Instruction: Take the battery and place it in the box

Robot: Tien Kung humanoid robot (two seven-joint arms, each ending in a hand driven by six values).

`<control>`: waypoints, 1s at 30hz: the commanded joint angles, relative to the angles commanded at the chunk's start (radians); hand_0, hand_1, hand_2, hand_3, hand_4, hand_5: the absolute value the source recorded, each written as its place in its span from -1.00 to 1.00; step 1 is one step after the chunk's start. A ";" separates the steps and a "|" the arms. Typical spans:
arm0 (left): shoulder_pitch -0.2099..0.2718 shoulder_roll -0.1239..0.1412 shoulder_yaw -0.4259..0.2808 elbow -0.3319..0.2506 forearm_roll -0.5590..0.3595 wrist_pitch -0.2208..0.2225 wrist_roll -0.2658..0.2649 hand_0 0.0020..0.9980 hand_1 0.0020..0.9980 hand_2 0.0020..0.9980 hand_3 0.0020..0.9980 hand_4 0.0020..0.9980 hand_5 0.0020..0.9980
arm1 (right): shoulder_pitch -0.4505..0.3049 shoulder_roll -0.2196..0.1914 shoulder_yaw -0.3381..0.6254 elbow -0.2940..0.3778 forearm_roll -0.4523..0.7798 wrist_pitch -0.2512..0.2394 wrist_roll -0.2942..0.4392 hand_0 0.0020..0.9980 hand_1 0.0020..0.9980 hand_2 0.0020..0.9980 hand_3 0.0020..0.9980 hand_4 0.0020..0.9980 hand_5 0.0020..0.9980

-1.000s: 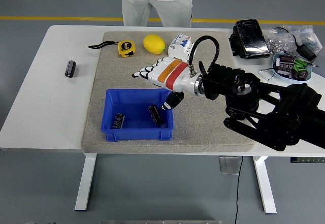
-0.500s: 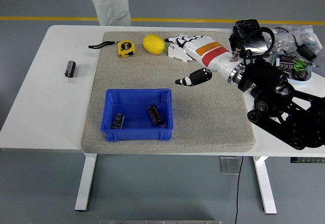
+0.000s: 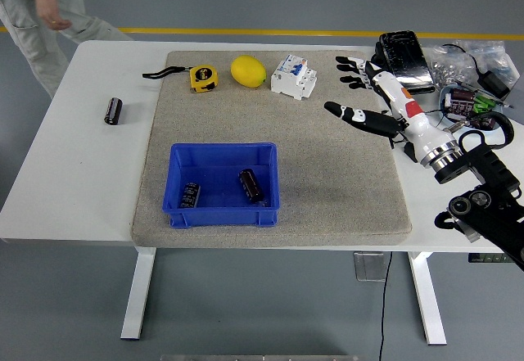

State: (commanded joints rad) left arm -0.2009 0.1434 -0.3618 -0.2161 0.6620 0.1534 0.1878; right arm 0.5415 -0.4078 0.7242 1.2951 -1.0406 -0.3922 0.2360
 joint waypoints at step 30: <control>-0.009 -0.001 -0.009 0.005 0.015 0.002 0.004 0.48 0.46 0.59 0.31 0.31 0.09 | -0.276 0.243 0.403 -0.016 0.117 -0.022 0.001 0.58 0.57 0.64 0.66 1.00 0.47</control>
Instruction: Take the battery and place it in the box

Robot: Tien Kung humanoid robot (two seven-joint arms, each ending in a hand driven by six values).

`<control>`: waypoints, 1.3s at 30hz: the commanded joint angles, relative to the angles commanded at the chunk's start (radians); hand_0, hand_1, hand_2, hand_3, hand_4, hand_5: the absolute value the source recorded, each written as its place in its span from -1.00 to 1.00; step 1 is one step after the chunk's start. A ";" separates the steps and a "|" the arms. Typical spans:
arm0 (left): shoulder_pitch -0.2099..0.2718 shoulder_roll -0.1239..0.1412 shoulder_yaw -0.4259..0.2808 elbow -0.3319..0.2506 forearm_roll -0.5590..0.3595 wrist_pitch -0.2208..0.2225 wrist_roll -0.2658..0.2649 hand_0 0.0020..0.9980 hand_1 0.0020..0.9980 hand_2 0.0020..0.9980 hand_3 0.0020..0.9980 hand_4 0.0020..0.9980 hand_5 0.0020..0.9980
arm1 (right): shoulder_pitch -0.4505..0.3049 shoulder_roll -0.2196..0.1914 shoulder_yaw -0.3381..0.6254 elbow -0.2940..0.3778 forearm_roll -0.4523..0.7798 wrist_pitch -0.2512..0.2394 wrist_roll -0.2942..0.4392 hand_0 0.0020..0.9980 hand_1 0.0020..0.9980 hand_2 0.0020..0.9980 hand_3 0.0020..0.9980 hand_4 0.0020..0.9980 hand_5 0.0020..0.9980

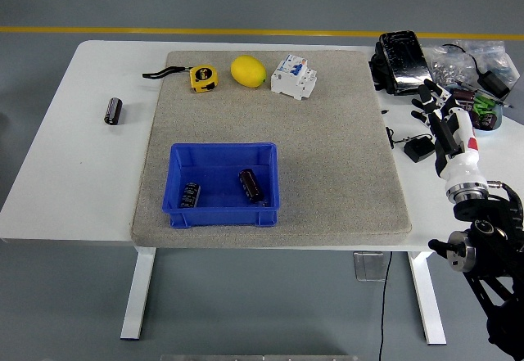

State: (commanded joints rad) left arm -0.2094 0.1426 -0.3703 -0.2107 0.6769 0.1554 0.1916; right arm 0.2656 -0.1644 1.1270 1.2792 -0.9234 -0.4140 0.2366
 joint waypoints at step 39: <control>0.004 0.000 -0.007 0.002 0.002 0.002 -0.004 0.48 0.47 0.59 0.31 0.31 0.08 | 0.012 -0.024 0.048 0.067 -0.125 0.017 -0.158 0.50 0.50 0.55 0.60 1.00 0.49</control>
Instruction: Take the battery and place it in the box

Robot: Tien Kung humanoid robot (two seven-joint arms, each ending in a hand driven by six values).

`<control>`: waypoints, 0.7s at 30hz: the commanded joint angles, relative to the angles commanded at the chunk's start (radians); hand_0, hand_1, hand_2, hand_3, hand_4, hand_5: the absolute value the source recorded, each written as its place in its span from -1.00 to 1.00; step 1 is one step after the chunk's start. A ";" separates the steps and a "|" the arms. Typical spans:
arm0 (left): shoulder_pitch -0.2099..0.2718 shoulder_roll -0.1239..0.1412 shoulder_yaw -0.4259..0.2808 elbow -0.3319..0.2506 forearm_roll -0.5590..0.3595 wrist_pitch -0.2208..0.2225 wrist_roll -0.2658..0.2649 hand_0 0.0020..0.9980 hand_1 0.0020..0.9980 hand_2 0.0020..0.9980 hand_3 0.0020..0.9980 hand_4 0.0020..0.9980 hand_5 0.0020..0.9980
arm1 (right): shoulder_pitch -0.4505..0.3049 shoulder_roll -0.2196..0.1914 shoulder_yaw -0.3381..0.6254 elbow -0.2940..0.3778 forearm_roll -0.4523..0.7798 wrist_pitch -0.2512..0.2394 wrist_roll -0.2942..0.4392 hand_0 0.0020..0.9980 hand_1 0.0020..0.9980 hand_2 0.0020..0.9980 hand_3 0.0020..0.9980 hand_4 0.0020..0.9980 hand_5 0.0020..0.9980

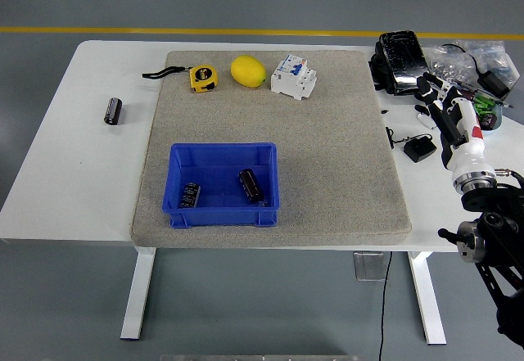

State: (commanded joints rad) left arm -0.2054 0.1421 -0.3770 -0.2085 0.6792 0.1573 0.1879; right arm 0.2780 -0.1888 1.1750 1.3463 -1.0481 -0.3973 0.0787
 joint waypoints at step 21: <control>-0.002 0.000 0.007 0.002 -0.014 0.004 -0.008 0.48 0.46 0.59 0.30 0.30 0.08 | 0.023 -0.023 0.003 0.012 0.008 -0.014 -0.002 0.50 0.50 0.55 0.61 1.00 0.47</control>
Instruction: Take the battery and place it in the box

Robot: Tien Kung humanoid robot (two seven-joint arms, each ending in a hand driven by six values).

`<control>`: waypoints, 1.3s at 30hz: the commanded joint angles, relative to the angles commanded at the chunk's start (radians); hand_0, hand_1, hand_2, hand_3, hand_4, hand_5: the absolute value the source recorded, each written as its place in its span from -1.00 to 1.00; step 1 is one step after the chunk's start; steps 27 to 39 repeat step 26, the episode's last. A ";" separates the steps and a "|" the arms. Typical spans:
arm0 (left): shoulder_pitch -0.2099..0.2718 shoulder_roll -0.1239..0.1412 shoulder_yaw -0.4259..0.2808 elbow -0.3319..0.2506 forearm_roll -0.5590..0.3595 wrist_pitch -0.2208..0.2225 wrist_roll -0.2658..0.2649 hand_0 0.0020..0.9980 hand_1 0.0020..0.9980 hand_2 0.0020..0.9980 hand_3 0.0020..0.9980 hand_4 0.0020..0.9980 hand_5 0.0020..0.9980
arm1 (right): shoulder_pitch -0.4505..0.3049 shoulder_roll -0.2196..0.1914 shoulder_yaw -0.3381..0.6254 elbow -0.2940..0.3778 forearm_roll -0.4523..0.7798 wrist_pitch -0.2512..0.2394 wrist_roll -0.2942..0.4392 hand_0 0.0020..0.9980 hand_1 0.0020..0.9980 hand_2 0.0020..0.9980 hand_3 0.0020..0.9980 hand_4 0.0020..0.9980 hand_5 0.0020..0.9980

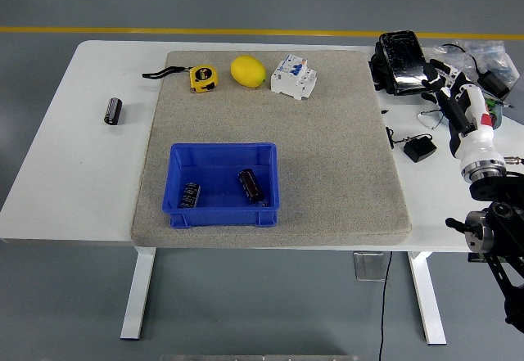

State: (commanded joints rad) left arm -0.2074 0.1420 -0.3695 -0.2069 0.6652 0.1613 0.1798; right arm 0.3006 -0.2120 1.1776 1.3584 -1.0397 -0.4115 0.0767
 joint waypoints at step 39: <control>-0.004 -0.004 0.005 0.000 -0.015 0.001 -0.004 0.48 0.46 0.59 0.30 0.30 0.08 | 0.000 0.010 -0.001 -0.019 0.022 0.000 0.021 0.48 0.48 0.54 0.61 1.00 0.48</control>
